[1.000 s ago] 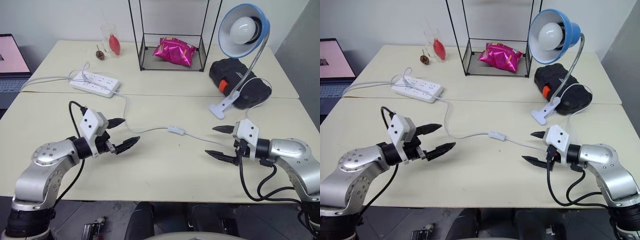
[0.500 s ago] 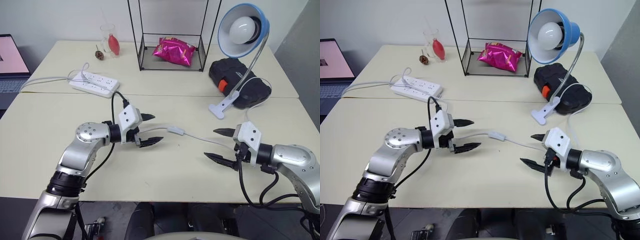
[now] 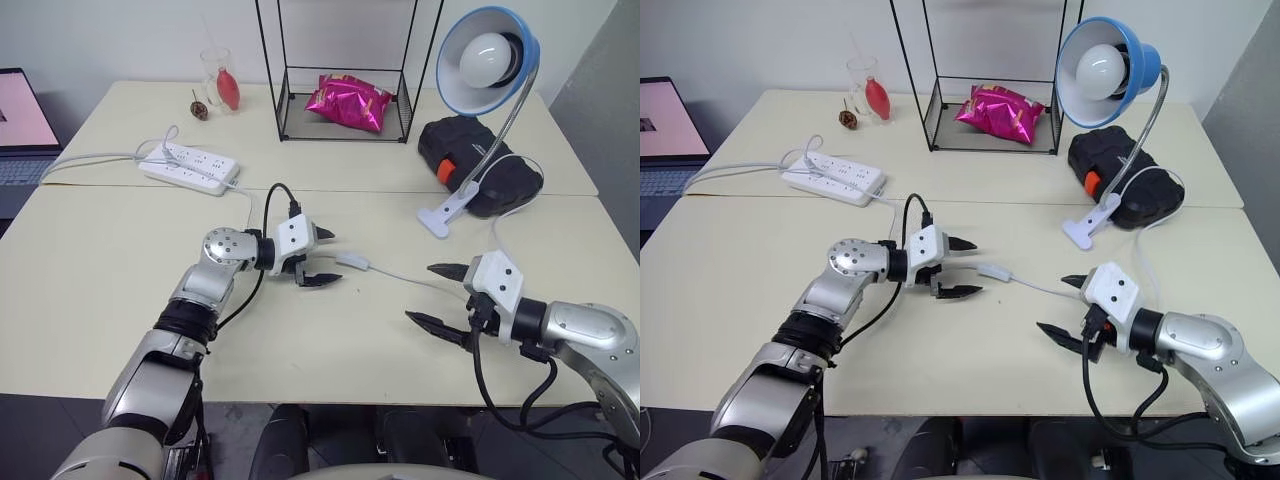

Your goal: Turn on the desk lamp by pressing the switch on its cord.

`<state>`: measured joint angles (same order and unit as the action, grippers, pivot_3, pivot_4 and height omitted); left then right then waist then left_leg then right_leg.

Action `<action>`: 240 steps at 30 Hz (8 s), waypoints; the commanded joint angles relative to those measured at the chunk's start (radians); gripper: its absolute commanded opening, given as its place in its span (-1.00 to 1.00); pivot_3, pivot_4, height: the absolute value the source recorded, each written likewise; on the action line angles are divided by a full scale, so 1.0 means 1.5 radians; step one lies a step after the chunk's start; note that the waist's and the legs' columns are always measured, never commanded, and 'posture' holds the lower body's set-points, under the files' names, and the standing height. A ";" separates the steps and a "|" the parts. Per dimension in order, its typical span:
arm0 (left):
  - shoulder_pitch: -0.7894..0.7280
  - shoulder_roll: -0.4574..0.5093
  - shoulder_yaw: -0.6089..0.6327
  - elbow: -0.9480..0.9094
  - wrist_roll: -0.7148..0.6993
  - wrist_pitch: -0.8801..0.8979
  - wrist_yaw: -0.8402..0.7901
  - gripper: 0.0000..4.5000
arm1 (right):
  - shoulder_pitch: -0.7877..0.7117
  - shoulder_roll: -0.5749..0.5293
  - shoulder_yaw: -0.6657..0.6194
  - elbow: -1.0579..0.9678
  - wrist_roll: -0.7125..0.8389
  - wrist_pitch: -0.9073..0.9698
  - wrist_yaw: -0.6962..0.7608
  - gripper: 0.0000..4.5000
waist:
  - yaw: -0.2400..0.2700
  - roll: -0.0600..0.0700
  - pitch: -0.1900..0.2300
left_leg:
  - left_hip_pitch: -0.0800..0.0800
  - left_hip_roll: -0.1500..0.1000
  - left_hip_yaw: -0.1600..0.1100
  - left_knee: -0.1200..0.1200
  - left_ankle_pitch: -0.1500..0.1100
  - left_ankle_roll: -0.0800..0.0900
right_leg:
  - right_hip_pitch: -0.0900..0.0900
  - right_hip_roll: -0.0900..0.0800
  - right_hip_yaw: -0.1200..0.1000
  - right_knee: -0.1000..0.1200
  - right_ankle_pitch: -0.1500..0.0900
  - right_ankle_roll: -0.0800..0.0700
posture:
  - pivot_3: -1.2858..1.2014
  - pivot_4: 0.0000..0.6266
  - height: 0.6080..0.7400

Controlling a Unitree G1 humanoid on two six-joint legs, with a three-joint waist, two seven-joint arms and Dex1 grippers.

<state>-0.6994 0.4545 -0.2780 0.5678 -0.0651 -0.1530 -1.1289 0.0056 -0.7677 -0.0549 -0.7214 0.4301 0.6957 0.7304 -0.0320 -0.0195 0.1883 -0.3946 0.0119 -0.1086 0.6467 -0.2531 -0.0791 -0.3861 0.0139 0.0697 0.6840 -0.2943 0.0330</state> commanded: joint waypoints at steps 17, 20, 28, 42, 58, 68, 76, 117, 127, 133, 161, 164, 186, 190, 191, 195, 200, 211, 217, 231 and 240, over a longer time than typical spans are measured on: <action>-0.062 -0.051 0.001 0.117 0.060 -0.053 0.005 -0.30 | -0.009 -0.003 0.000 -0.028 0.023 0.001 -0.012 1.00 | 0.000 0.000 0.000 | 0.000 0.000 0.000 0.000 0.000 0.001 | 0.000 0.000 0.000 0.001 0.000 0.000 | 0.03 -0.52 1.00; -0.064 -0.052 0.004 0.120 0.062 -0.056 0.003 -0.59 | -0.008 -0.003 0.000 -0.027 0.022 0.000 -0.011 1.00 | 0.000 0.000 0.000 | 0.001 0.000 0.000 0.000 0.000 0.001 | 0.000 0.000 0.000 0.002 0.000 0.000 | 0.03 -0.52 1.00; -0.058 -0.047 0.012 0.095 0.051 -0.057 -0.006 -0.85 | -0.012 -0.002 0.006 -0.021 0.019 -0.005 -0.010 1.00 | 0.000 0.000 0.000 | 0.001 0.000 0.000 0.000 0.000 0.001 | 0.000 0.000 0.000 0.003 0.000 0.000 | 0.03 -0.52 1.00; -0.038 -0.025 0.028 0.020 0.062 -0.176 0.048 -0.85 | -0.013 0.000 0.007 -0.019 0.022 -0.009 -0.009 1.00 | 0.000 0.000 0.000 | 0.001 0.000 0.000 0.000 0.000 0.001 | 0.000 0.000 0.000 0.003 0.000 0.000 | 0.03 -0.52 1.00; -0.058 0.068 0.004 0.034 0.390 -0.544 0.436 -0.85 | -0.017 -0.004 0.046 -0.001 -0.088 -0.162 -0.009 1.00 | 0.001 0.000 0.000 | 0.001 0.000 0.000 0.000 0.000 0.001 | 0.000 0.000 0.000 0.003 0.000 0.000 | 0.03 -0.52 1.00; -0.040 0.065 -0.012 -0.002 0.508 -0.574 0.613 -0.85 | -0.059 0.065 0.166 0.080 -0.367 -0.393 -0.135 1.00 | 0.001 0.000 0.000 | 0.001 0.000 0.000 0.000 0.001 0.001 | -0.001 0.000 0.000 0.003 0.000 0.000 | 0.03 -0.52 1.00; -0.060 0.035 -0.039 0.016 0.504 -0.537 0.621 -0.85 | -0.136 0.107 0.242 0.160 -0.648 -0.486 -0.252 1.00 | 0.000 0.000 0.000 | 0.001 -0.001 0.000 0.000 0.001 0.001 | -0.001 -0.001 0.000 0.005 0.000 0.000 | 0.03 -0.52 1.00; -0.049 0.036 -0.045 -0.028 0.450 -0.475 0.576 -0.85 | -0.246 0.244 0.280 0.297 -0.798 -0.447 -0.250 0.39 | 0.000 0.000 0.000 | 0.002 -0.001 0.000 0.000 0.001 0.001 | -0.002 -0.001 0.000 0.008 0.000 0.000 | 0.03 -0.52 1.00; -0.044 0.036 -0.045 -0.037 0.446 -0.467 0.572 -0.85 | -0.241 0.248 0.292 0.294 -0.804 -0.453 -0.241 -0.59 | 0.000 0.000 0.000 | 0.002 -0.001 0.000 0.000 0.001 0.001 | -0.002 -0.001 0.000 0.008 0.000 0.000 | 0.03 -0.52 1.00; -0.044 0.036 -0.046 -0.037 0.445 -0.467 0.571 -0.85 | -0.249 0.238 0.298 0.300 -0.815 -0.466 -0.237 -0.76 | 0.000 0.000 0.000 | 0.002 -0.001 0.000 0.000 0.001 0.001 | -0.002 -0.001 0.000 0.008 0.000 0.000 | 0.03 -0.52 1.00; -0.046 0.034 -0.049 -0.034 0.440 -0.456 0.569 -0.85 | -0.260 0.196 0.275 0.310 -0.819 -0.515 -0.228 -0.04 | 0.000 0.000 0.000 | 0.002 -0.001 0.000 0.000 0.001 0.001 | -0.002 -0.001 0.000 0.008 0.000 0.000 | 0.03 -0.52 1.00; -0.044 0.035 -0.048 -0.035 0.438 -0.453 0.568 -0.85 | -0.247 0.202 0.266 0.285 -0.825 -0.500 -0.224 -0.04 | 0.000 0.000 0.000 | 0.002 -0.001 0.000 0.000 0.001 0.001 | -0.002 -0.001 0.000 0.008 0.000 0.000 | 0.03 -0.52 1.00; -0.036 0.031 -0.052 -0.047 0.442 -0.437 0.571 -0.85 | -0.231 0.249 0.289 0.252 -0.870 -0.441 -0.175 -0.21 | 0.000 0.000 0.000 | 0.002 -0.001 0.000 0.000 0.001 0.001 | -0.002 -0.001 0.000 0.008 0.000 0.000 | 0.03 -0.52 1.00; -0.036 0.032 -0.052 -0.049 0.443 -0.440 0.572 -0.85 | -0.228 0.253 0.288 0.251 -0.865 -0.437 -0.166 -0.59 | 0.000 0.000 0.000 | 0.002 -0.001 0.000 0.000 0.001 0.001 | -0.002 -0.001 0.000 0.008 0.000 0.000 | 0.03 -0.52 1.00; -0.036 0.032 -0.052 -0.050 0.444 -0.441 0.573 -0.85 | -0.228 0.254 0.287 0.250 -0.865 -0.437 -0.165 -0.68 | 0.000 0.000 0.000 | 0.002 -0.001 0.000 0.000 0.001 0.001 | -0.002 -0.001 0.000 0.008 0.000 0.000 | 0.03 -0.52 1.00; -0.035 0.033 -0.052 -0.051 0.445 -0.442 0.574 -0.85 | -0.228 0.257 0.287 0.251 -0.864 -0.438 -0.161 -0.85 | 0.000 0.000 0.000 | 0.002 -0.001 0.000 0.000 0.001 0.001 | -0.002 -0.001 0.000 0.008 0.000 0.000 | 0.03 -0.52 1.00; -0.035 0.034 -0.052 -0.053 0.446 -0.443 0.575 -0.85 | -0.229 0.255 0.288 0.252 -0.865 -0.444 -0.163 -0.85 | 0.000 0.000 0.000 | 0.002 -0.001 0.000 0.000 0.001 0.001 | -0.002 -0.001 0.000 0.008 0.000 0.000 | 0.03 -0.52 1.00; -0.032 0.032 -0.051 -0.056 0.444 -0.441 0.576 -0.85 | -0.201 0.254 0.268 0.229 -0.814 -0.455 -0.167 -0.49 | 0.000 0.000 0.000 | 0.002 -0.001 0.000 0.000 0.001 0.001 | -0.002 -0.001 0.000 0.008 0.000 0.000 | 0.03 -0.52 1.00; -0.031 0.030 -0.052 -0.058 0.445 -0.439 0.578 -0.85 | -0.186 0.226 0.256 0.206 -0.812 -0.475 -0.174 0.14 | 0.000 0.000 0.000 | 0.002 -0.001 0.000 0.000 0.001 0.001 | -0.002 -0.001 0.000 0.008 0.000 0.000 | 0.03 -0.52 1.00; -0.033 0.028 -0.055 -0.055 0.450 -0.443 0.586 -0.85 | -0.195 0.230 0.256 0.201 -0.836 -0.440 -0.152 0.15 | 0.000 0.000 0.000 | 0.003 -0.001 0.000 0.000 0.001 0.001 | -0.002 -0.001 0.000 0.008 0.000 0.000 | 0.03 -0.52 1.00; -0.033 0.030 -0.054 -0.056 0.451 -0.442 0.585 -0.85 | -0.215 0.239 0.268 0.232 -0.845 -0.434 -0.152 0.15 | 0.000 0.000 0.000 | 0.003 -0.001 0.000 0.000 0.001 0.001 | -0.002 -0.001 0.000 0.008 0.000 0.000 | 0.03 -0.52 1.00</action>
<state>-0.7380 0.5018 -0.3669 0.5164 0.6275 -0.8124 -0.2690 -0.2971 -0.4140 0.3418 -0.3602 -0.8368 0.0477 0.5018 -0.0322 -0.0202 0.1878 -0.3906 0.0102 -0.1084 0.6470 -0.2522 -0.0781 -0.3884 0.0126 0.0699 0.6964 -0.2942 0.0331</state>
